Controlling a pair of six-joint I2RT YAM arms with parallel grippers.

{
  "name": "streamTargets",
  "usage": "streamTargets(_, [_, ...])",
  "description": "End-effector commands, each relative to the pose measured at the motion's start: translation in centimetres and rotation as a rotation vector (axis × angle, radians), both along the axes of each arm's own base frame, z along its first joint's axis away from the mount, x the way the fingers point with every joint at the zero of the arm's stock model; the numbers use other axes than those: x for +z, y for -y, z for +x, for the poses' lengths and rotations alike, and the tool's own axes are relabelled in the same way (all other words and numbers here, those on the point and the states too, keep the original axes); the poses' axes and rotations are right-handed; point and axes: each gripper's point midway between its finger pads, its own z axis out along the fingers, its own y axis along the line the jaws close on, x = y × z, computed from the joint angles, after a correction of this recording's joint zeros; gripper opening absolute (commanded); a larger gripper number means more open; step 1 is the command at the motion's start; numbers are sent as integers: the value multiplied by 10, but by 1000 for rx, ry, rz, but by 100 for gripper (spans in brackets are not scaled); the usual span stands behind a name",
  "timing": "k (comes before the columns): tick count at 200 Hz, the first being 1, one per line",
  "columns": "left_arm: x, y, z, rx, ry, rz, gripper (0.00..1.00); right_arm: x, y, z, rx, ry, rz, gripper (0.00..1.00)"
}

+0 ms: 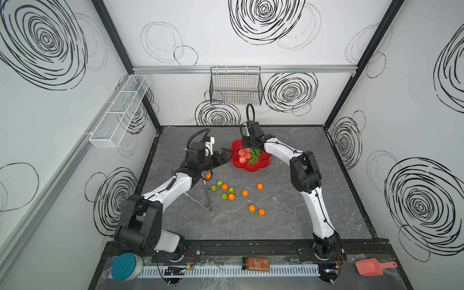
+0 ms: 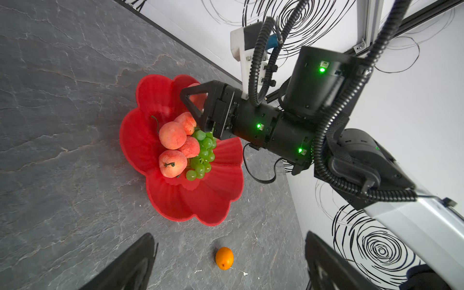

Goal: Arrange fruit in a fruit bowl
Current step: Place the fruit in the fruit bowl.

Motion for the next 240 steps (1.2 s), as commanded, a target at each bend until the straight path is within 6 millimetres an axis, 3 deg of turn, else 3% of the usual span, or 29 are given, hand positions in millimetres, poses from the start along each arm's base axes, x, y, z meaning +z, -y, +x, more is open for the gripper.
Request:
streamTargets(1, [7,-4,8,9,36,-17,96,5,2,6,-2,12,-6,54])
streamTargets(65, [6,-6,7,-5,39,11,96,17,-1,6,8,21,8,57])
streamTargets(123, [25,-19,4,33,126,116,96,63,-1,-9,12,56,43,56])
streamTargets(152, [35,-21,-2,52,175,167,96,75,1,-32,11,56,56,56])
streamTargets(180, [40,-11,-16,35,197,237,96,84,6,-61,11,60,75,55])
streamTargets(240, [34,11,-73,-1,201,284,96,84,30,-130,-19,42,116,56])
